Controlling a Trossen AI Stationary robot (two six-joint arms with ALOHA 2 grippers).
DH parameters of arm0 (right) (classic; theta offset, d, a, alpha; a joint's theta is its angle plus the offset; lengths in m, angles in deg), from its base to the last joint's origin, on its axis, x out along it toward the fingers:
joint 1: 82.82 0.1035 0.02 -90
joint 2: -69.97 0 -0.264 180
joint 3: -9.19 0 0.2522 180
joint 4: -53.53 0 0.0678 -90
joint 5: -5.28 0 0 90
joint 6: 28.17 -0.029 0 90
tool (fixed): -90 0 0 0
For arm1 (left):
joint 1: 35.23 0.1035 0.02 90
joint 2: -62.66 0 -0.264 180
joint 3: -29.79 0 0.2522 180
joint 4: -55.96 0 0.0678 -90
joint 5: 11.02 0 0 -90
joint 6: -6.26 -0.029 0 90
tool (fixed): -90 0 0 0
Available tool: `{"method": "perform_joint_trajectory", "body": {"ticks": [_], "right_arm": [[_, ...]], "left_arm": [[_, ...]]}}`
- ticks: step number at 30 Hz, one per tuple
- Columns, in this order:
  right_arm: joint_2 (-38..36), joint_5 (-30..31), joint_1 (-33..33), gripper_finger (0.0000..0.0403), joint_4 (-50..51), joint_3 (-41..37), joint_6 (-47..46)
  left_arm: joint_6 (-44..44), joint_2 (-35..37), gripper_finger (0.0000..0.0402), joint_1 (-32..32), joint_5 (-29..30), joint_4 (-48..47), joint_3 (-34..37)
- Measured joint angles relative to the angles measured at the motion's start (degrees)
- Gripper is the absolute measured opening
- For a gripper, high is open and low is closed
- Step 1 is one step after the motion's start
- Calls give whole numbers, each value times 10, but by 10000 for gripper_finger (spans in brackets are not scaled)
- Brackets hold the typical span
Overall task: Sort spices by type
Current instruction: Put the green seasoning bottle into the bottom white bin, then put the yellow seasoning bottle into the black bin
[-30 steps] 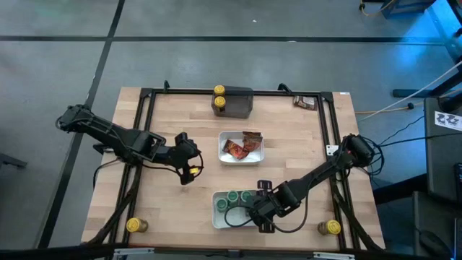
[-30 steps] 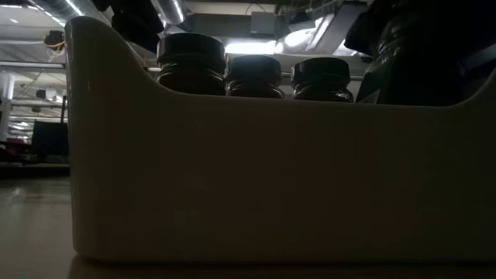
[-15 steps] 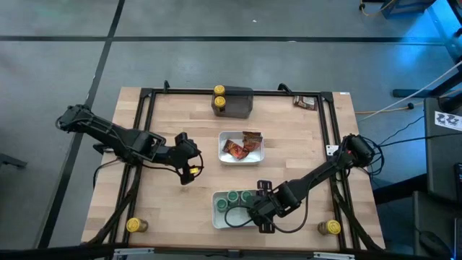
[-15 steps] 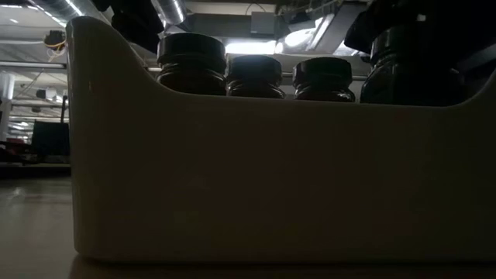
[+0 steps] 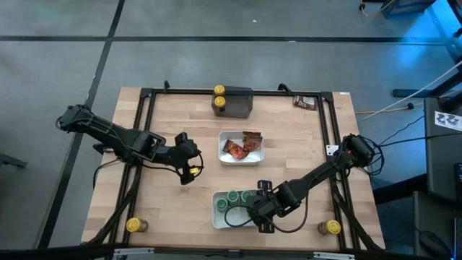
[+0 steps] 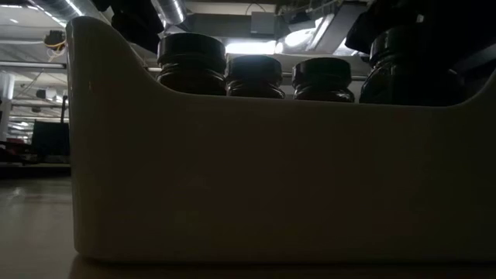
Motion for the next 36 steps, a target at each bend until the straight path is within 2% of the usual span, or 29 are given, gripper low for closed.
{"method": "perform_joint_trajectory", "body": {"ticks": [3,10,14,22,29,33,36], "right_arm": [[0,0,0,235,0,0,-1],[0,-4,0,290,0,0,-3],[-1,-5,0,306,2,7,-2],[-2,-13,1,304,103,94,5],[-3,-2,30,303,170,149,11],[-3,10,57,303,230,154,-30],[-3,41,85,303,281,153,-74]], "left_arm": [[0,0,280,0,0,0,0],[0,0,280,0,0,0,0],[0,0,280,0,0,0,0],[0,0,280,0,0,0,0],[0,0,280,0,0,0,0],[-2,0,280,0,0,0,0],[-2,0,280,0,0,0,0]]}}
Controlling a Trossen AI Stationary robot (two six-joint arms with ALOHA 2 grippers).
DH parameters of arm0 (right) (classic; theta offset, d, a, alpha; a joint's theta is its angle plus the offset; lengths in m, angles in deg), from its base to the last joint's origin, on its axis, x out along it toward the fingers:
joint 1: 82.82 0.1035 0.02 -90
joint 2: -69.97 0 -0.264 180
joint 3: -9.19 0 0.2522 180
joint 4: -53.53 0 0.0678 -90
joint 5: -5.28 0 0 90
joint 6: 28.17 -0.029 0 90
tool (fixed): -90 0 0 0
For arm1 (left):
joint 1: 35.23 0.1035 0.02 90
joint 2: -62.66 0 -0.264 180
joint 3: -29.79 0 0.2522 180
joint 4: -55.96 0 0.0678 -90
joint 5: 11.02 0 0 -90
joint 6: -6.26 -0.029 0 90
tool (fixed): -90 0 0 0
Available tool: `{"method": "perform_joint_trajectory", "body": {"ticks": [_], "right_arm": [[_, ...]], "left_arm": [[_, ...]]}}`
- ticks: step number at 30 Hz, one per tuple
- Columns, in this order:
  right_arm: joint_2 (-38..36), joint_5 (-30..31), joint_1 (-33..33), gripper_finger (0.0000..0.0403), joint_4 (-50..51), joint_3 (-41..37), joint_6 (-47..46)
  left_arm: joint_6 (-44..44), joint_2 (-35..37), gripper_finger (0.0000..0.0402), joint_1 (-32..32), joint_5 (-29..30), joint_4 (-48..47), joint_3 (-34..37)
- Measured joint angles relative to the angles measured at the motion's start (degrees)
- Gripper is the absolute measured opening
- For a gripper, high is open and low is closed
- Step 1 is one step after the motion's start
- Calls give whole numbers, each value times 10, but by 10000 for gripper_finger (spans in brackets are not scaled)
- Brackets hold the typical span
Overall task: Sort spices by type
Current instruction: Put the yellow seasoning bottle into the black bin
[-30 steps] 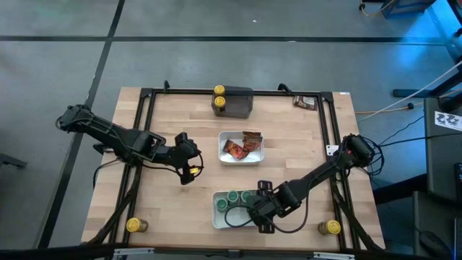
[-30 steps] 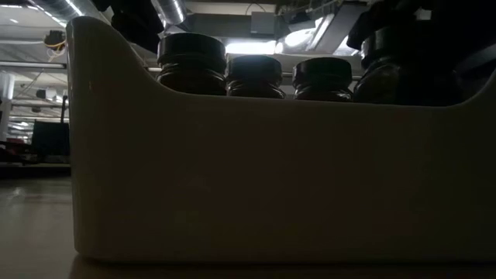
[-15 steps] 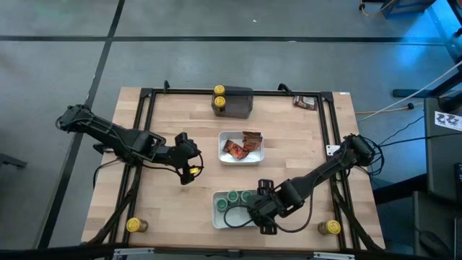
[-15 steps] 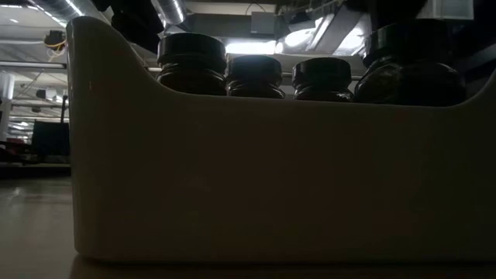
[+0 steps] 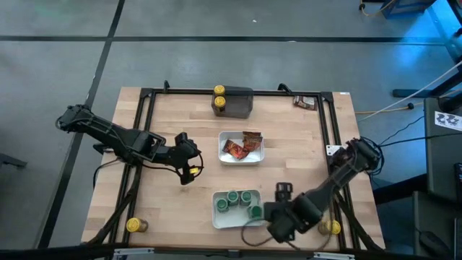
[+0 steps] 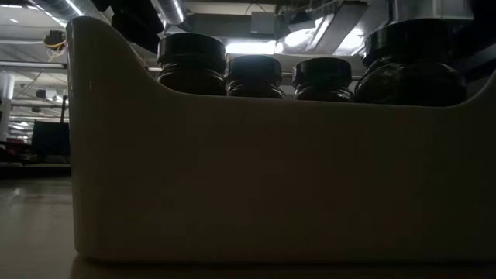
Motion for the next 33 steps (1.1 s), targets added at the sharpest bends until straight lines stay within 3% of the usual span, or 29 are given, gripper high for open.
{"method": "perform_joint_trajectory", "body": {"ticks": [7,17,26,29,33], "right_arm": [[0,7,65,303,68,0,-59],[1,19,78,305,-16,-18,-66],[1,14,82,394,-8,-32,-91],[1,-32,77,377,-2,-32,-88],[1,-27,81,354,-6,-32,-108]], "left_arm": [[2,0,280,0,0,0,0],[14,0,280,0,0,0,0],[16,0,280,0,0,0,0],[16,0,280,0,0,0,0],[11,0,280,0,0,0,0]]}}
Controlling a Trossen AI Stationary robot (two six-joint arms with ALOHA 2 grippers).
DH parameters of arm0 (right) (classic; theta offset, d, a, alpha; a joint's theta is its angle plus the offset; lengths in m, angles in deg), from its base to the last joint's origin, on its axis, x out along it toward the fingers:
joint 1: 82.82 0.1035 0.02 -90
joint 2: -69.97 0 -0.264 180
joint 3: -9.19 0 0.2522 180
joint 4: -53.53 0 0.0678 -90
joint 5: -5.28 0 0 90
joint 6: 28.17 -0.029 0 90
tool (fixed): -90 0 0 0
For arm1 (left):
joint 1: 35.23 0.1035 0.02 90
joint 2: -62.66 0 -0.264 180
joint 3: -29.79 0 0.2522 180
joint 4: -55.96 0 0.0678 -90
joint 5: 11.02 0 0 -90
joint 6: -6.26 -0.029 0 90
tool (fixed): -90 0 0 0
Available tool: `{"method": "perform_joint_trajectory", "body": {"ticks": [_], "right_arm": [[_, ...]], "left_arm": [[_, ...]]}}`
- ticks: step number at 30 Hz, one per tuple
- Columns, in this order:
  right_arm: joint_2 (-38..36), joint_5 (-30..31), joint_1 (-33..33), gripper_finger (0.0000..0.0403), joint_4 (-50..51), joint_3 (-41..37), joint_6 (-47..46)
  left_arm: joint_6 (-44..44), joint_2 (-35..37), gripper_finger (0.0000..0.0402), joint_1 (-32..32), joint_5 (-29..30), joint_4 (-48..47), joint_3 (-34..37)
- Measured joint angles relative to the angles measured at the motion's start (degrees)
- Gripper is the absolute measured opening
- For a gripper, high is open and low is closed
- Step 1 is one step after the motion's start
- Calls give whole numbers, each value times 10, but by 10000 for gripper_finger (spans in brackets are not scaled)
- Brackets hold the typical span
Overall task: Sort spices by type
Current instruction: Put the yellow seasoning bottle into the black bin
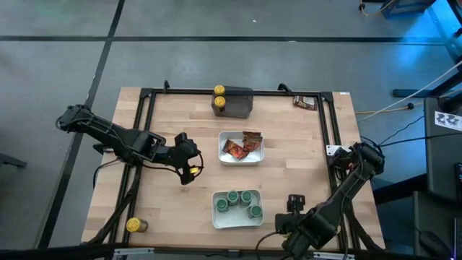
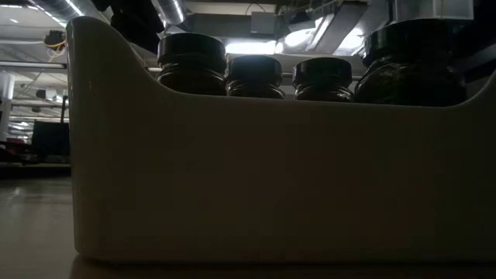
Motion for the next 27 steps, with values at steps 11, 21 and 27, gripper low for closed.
{"method": "perform_joint_trajectory", "body": {"ticks": [11,21,27], "right_arm": [[0,38,62,344,112,0,-71],[-16,81,135,344,158,0,-168],[-76,96,174,344,157,-13,-254]], "left_arm": [[-2,0,280,0,0,1,0],[-2,0,280,0,0,1,0],[-4,0,280,4,0,1,0]]}}
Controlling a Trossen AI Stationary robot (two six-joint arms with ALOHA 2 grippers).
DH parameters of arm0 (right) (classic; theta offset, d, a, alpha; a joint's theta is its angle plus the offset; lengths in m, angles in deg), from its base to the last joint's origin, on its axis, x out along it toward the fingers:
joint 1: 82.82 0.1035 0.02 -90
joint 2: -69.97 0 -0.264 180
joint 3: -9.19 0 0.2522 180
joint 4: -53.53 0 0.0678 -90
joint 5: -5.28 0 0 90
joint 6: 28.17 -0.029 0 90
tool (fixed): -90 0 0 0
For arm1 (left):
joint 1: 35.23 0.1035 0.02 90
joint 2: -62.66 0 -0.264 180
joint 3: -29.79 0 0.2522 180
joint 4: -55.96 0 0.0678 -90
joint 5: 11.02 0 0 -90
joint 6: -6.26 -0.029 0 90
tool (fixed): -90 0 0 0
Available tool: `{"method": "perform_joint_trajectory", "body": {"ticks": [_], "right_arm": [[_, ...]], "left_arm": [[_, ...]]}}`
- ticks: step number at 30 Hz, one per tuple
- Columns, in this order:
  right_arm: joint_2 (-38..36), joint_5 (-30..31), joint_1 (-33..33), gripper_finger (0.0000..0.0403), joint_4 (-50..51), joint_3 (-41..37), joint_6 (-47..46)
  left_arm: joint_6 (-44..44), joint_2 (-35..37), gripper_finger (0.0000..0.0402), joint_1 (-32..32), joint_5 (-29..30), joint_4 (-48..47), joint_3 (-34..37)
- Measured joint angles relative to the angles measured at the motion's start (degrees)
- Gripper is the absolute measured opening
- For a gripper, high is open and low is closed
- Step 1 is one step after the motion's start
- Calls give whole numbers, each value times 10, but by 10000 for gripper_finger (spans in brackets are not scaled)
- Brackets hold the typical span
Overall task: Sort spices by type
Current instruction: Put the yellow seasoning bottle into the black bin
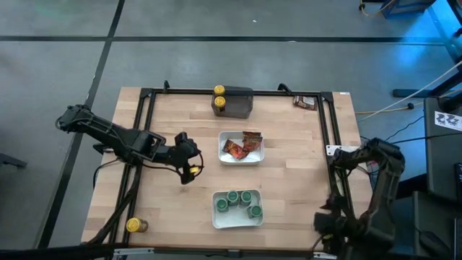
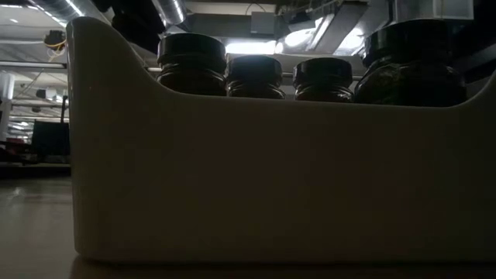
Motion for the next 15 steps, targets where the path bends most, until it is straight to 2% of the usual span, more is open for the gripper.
{"method": "perform_joint_trajectory", "body": {"ticks": [2,9,15], "right_arm": [[-25,-8,10,344,3,-26,-27],[-105,-98,43,344,1,-147,-111],[-122,-184,44,344,-61,-170,-153]], "left_arm": [[0,0,280,3,0,0,0],[0,0,280,3,0,0,0],[0,0,280,3,0,-1,0]]}}
